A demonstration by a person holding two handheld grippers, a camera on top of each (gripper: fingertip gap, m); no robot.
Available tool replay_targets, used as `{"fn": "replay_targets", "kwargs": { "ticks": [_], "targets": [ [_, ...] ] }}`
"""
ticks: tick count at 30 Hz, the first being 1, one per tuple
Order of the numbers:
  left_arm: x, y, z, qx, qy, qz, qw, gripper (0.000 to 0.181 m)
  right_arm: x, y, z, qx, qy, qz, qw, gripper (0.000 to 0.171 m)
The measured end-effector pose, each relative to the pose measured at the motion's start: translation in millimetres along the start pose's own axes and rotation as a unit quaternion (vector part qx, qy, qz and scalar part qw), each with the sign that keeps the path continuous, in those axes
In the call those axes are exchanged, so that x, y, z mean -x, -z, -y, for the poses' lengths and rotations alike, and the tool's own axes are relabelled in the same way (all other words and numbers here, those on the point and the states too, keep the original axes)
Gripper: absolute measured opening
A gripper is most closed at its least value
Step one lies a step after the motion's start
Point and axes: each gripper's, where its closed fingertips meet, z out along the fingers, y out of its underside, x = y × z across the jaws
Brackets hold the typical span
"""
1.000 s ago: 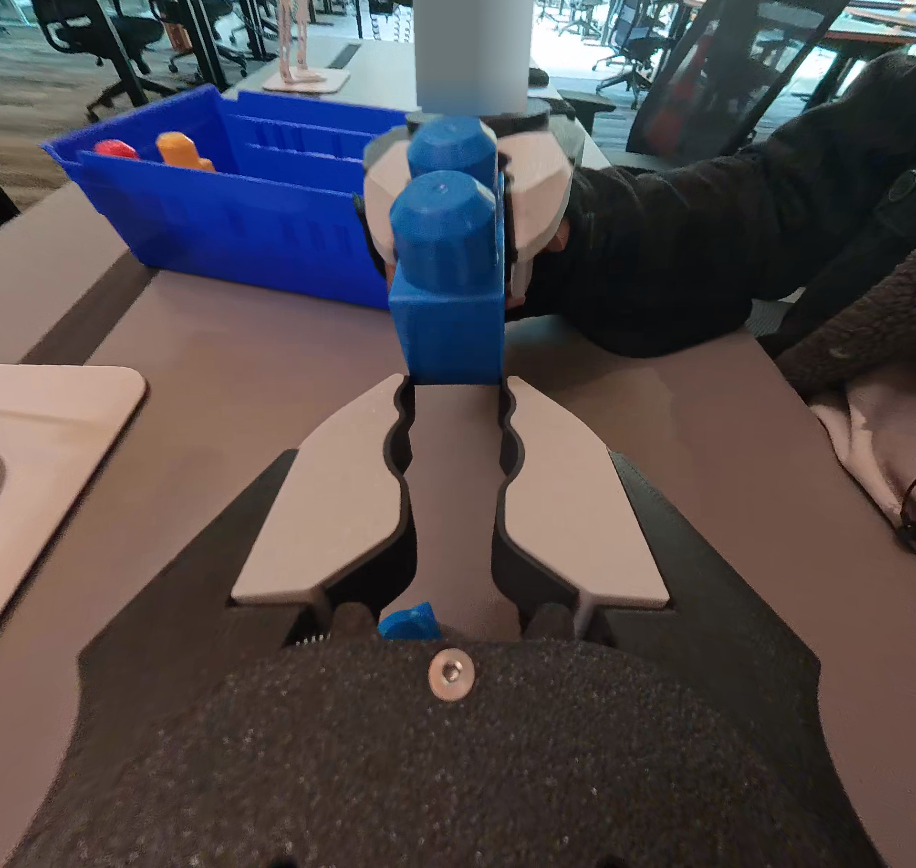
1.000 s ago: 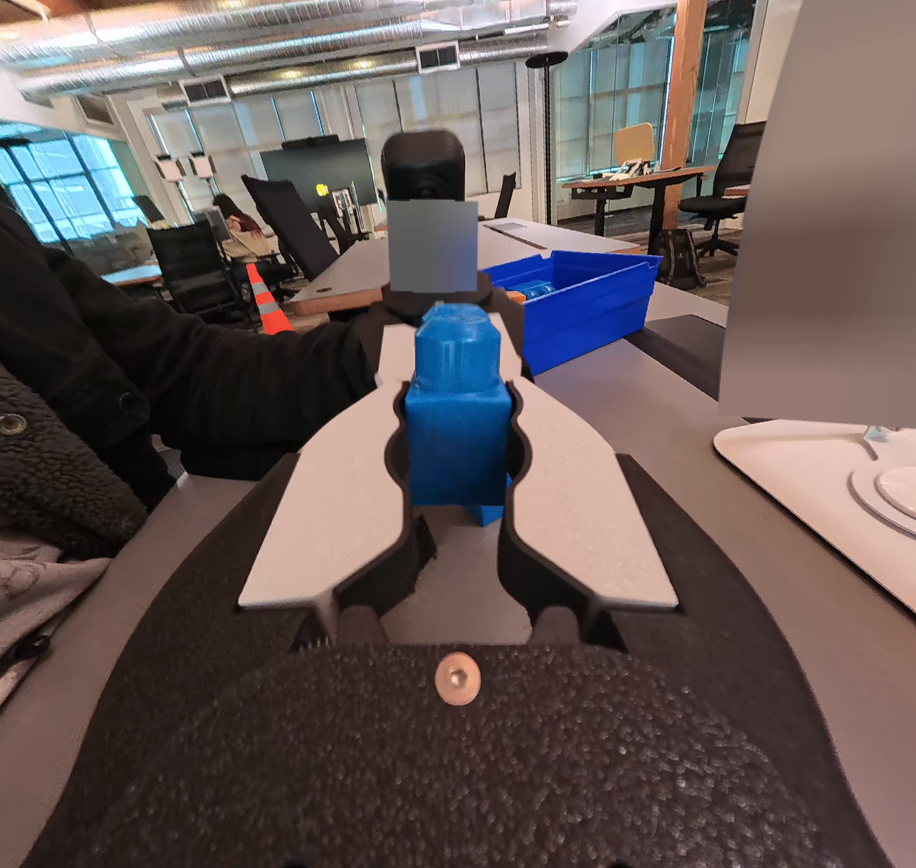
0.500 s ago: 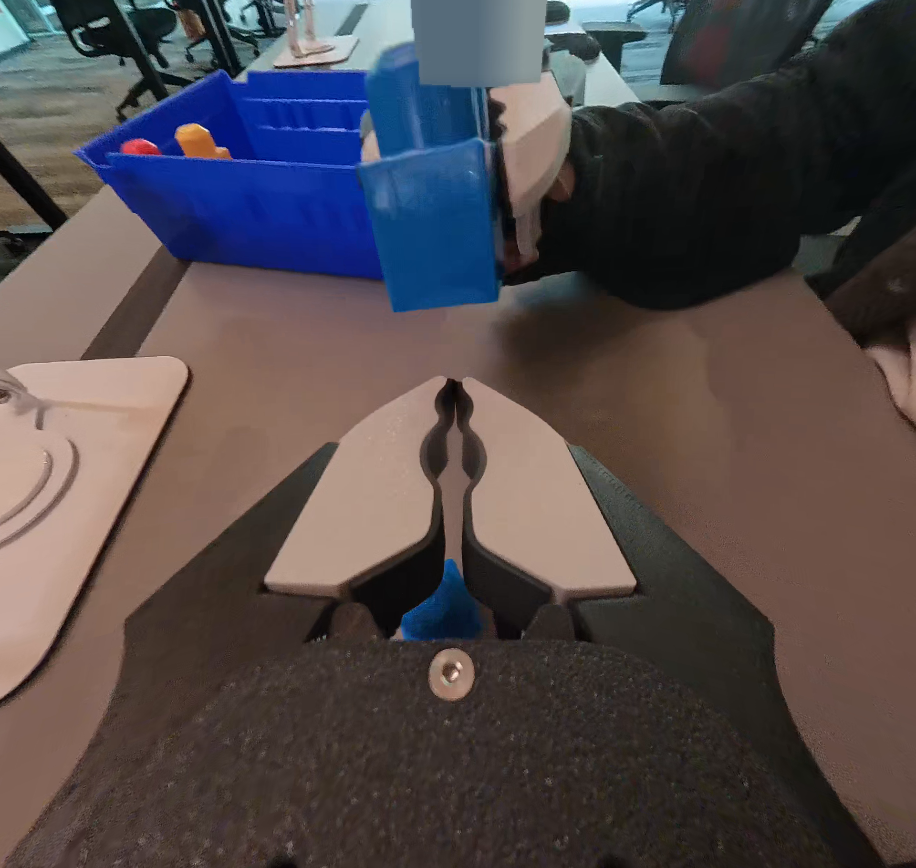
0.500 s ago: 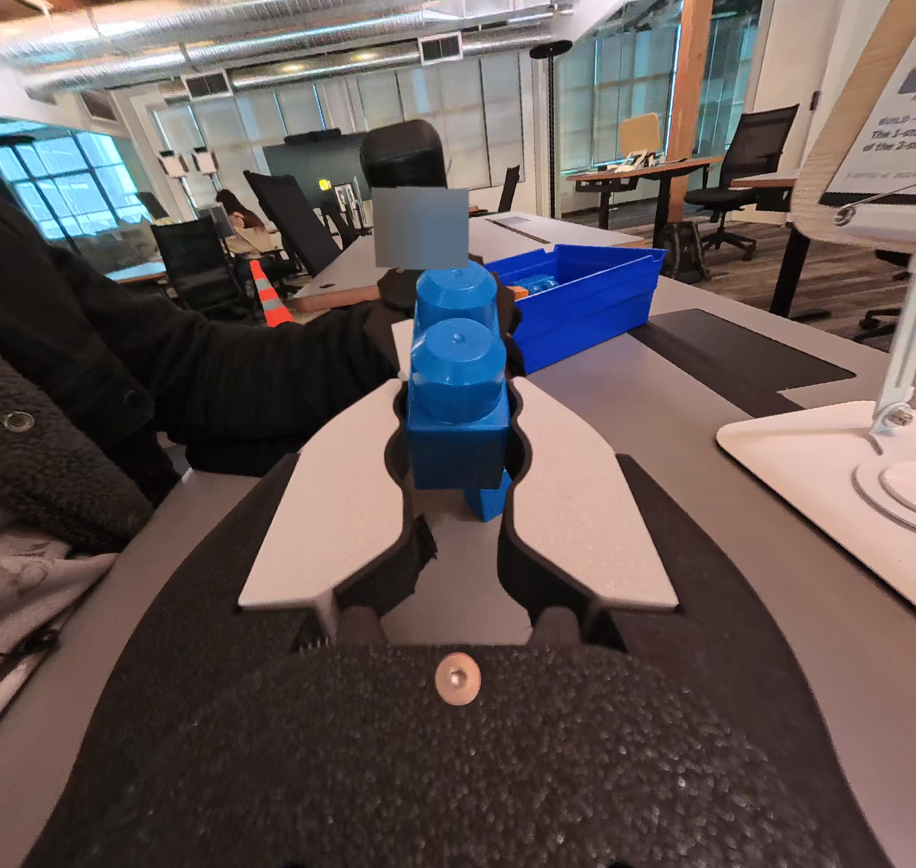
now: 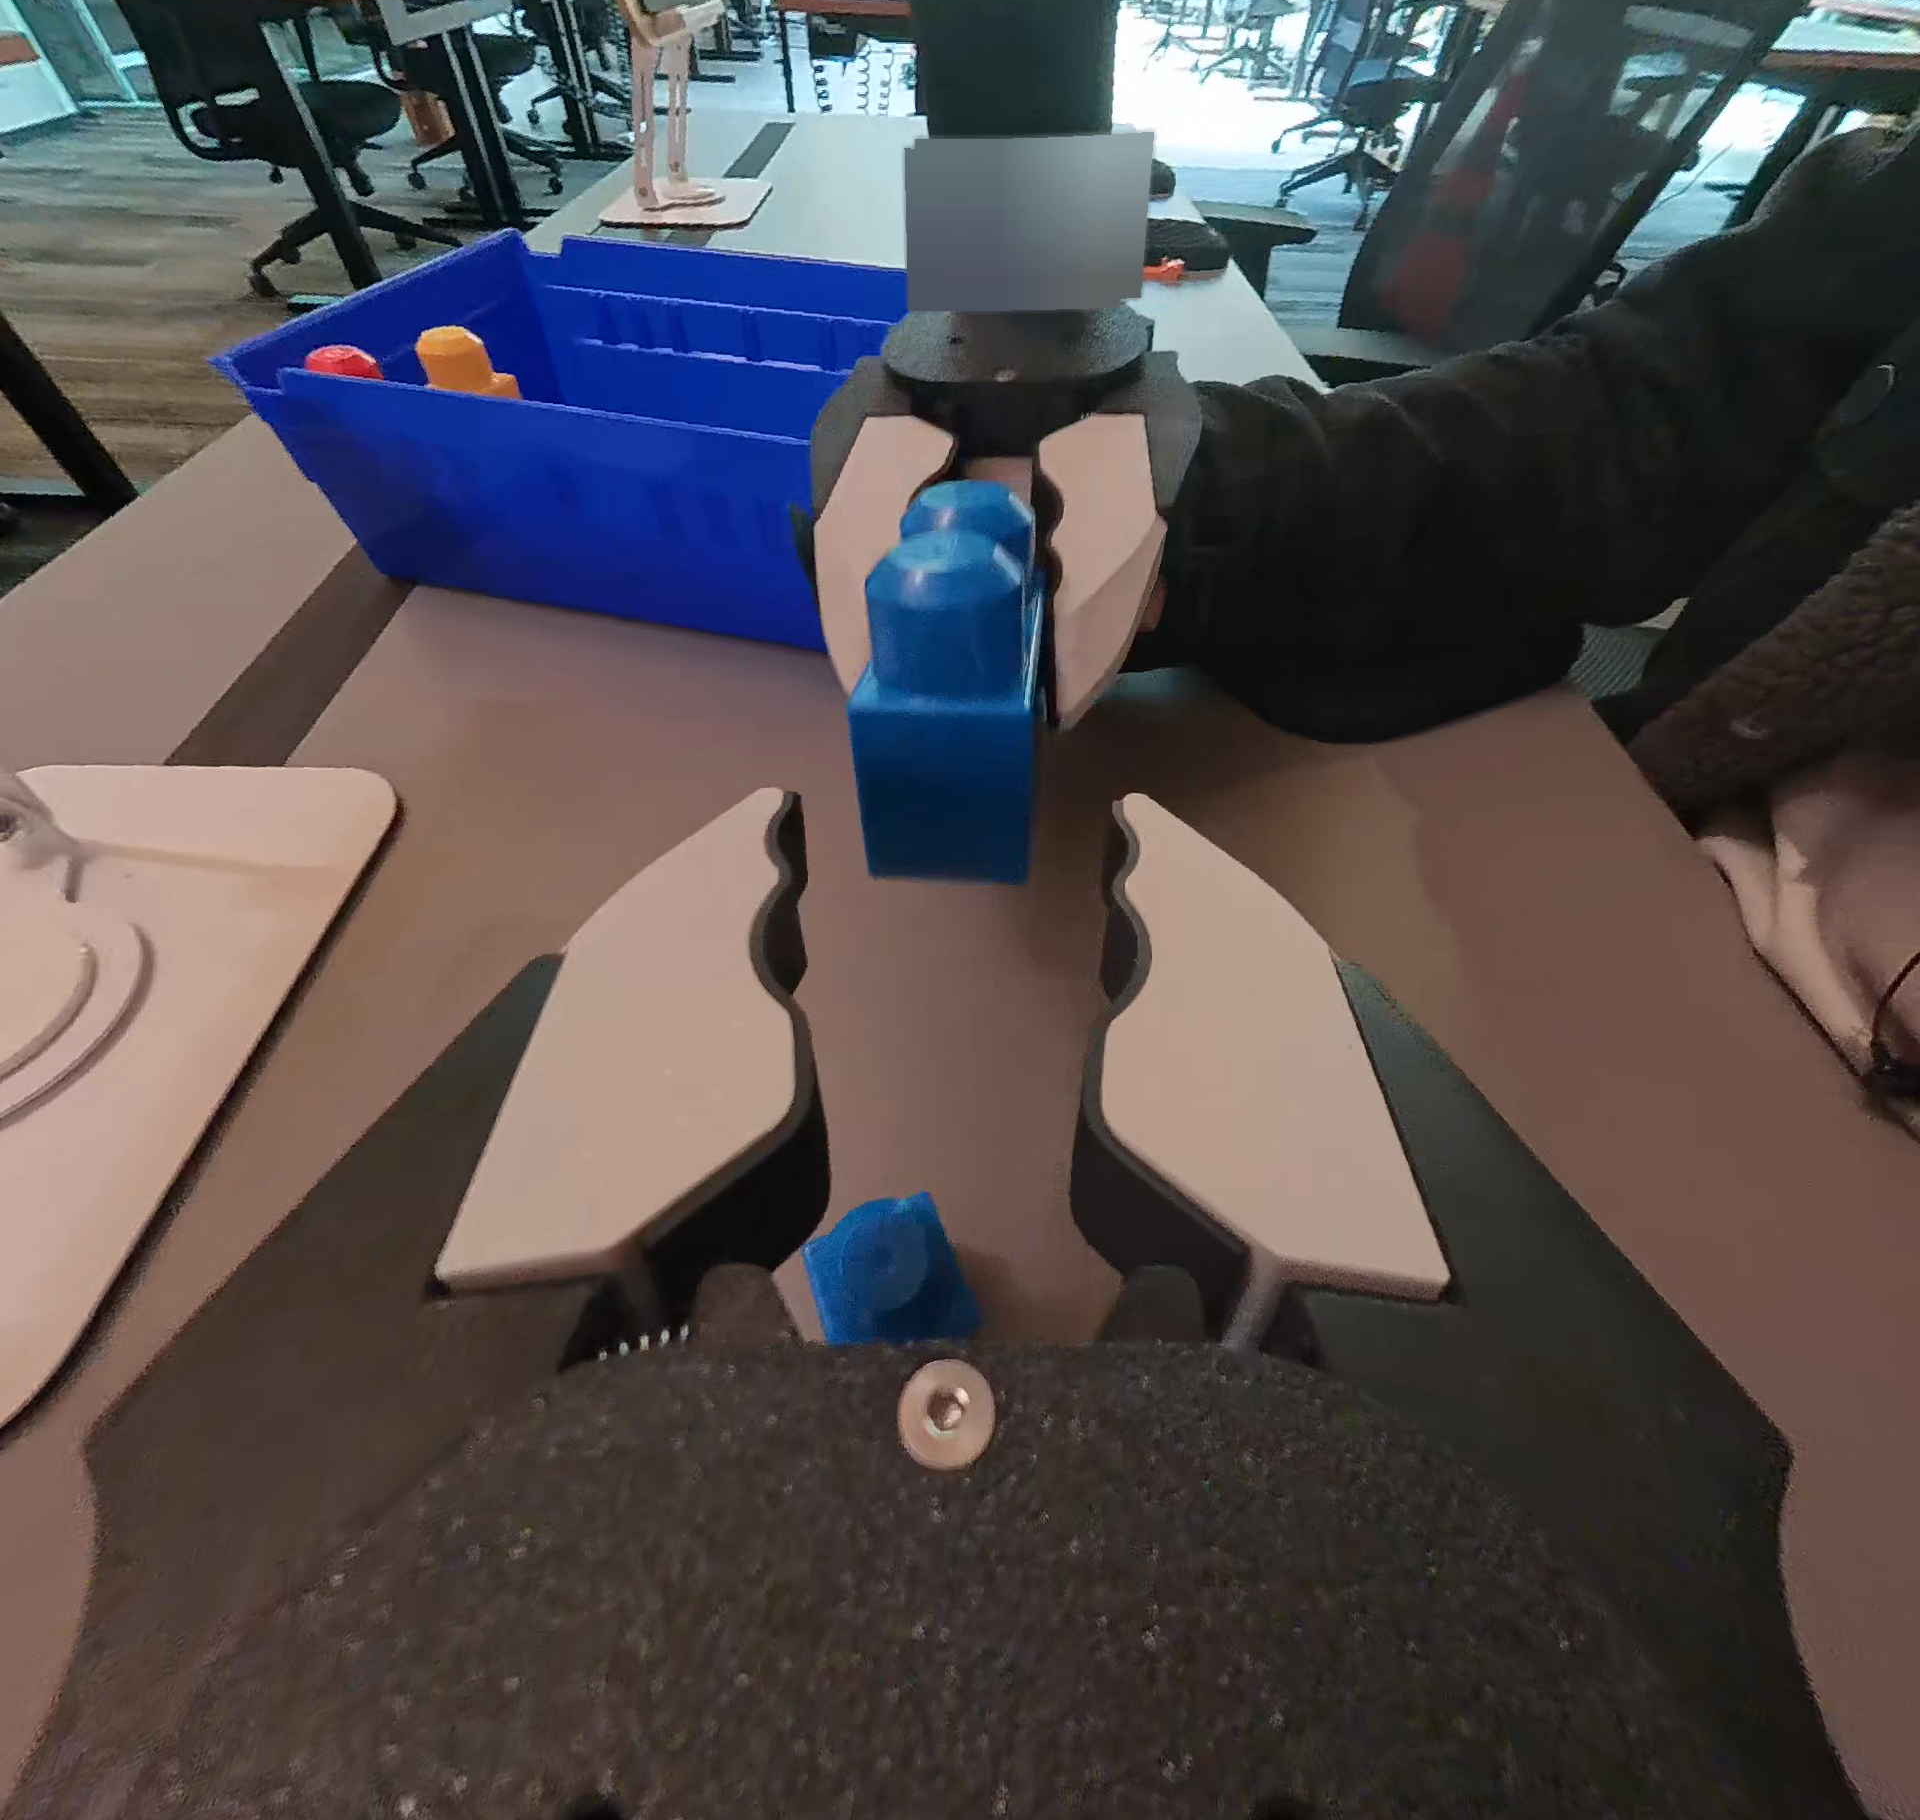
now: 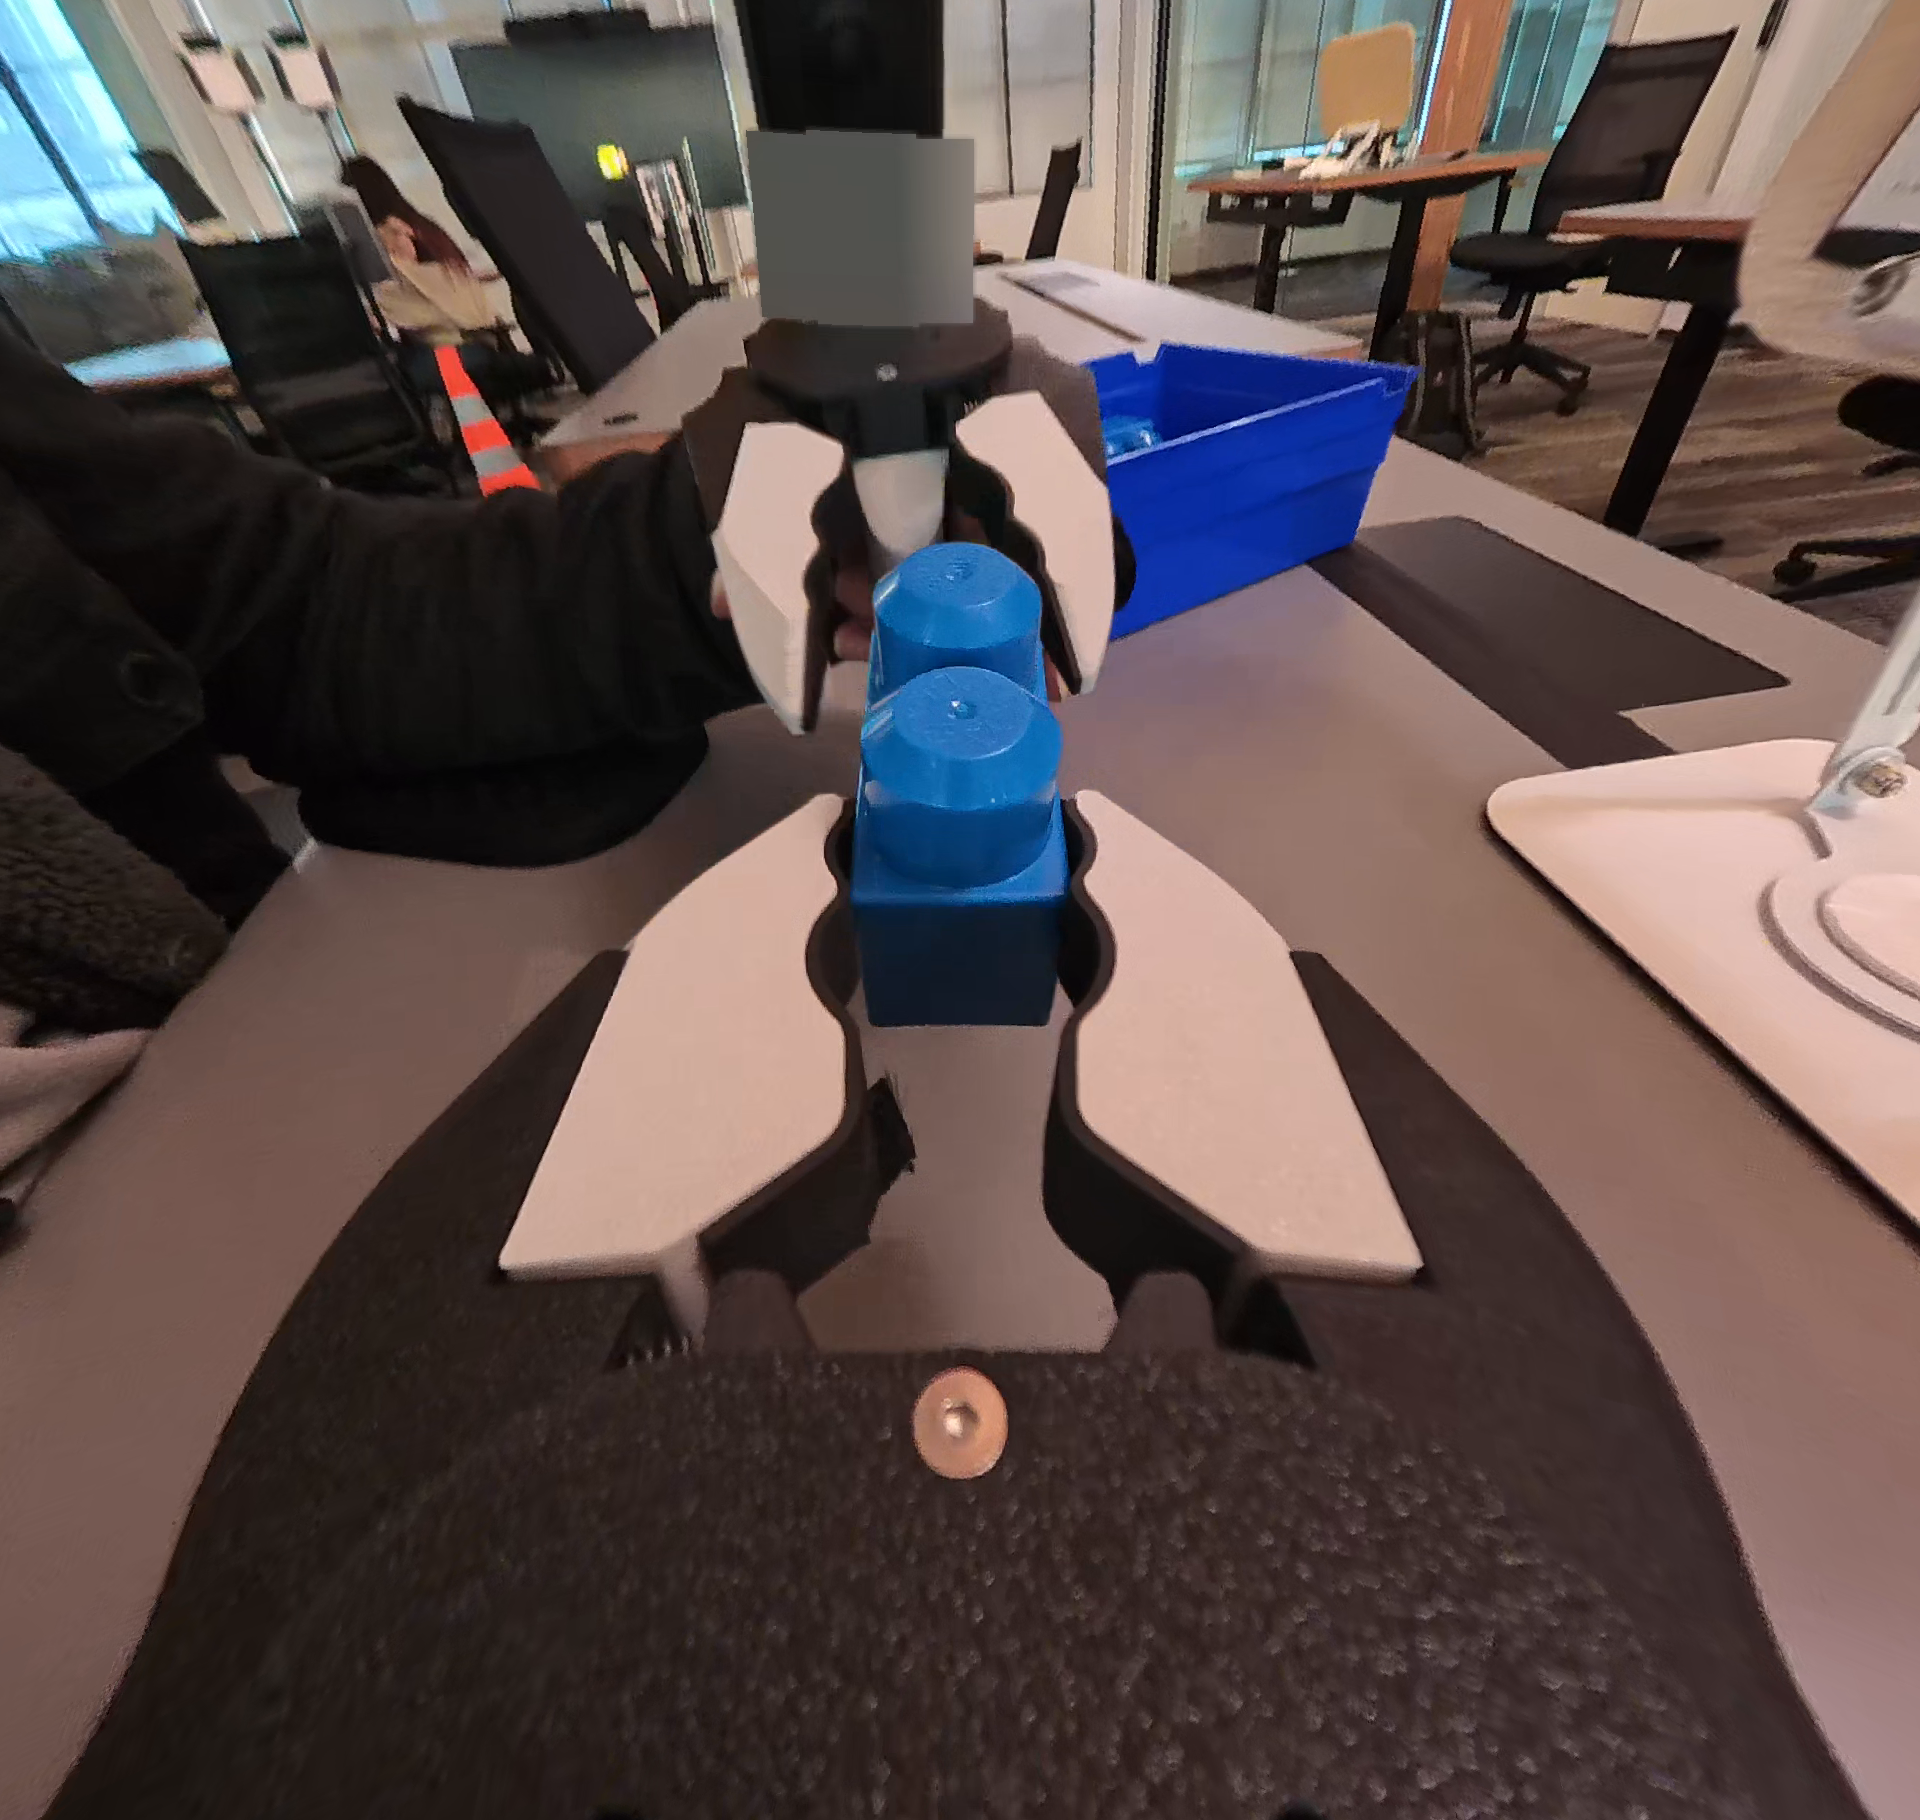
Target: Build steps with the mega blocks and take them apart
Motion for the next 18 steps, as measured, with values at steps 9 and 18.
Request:
{"fn": "replay_targets", "kwargs": {
  "ticks": [9,18],
  "targets": [
    [-8,-17,-20,0.025,0.006,-0.031,0.999,0.035,9,-4,4,-0.009,0.002,0.017,1.000,0.036],
    [-12,-11,-15,0.030,-0.011,-0.035,0.999,0.035,12,-5,-5,0.025,0.021,0.022,0.999,0.036]
  ]
}}
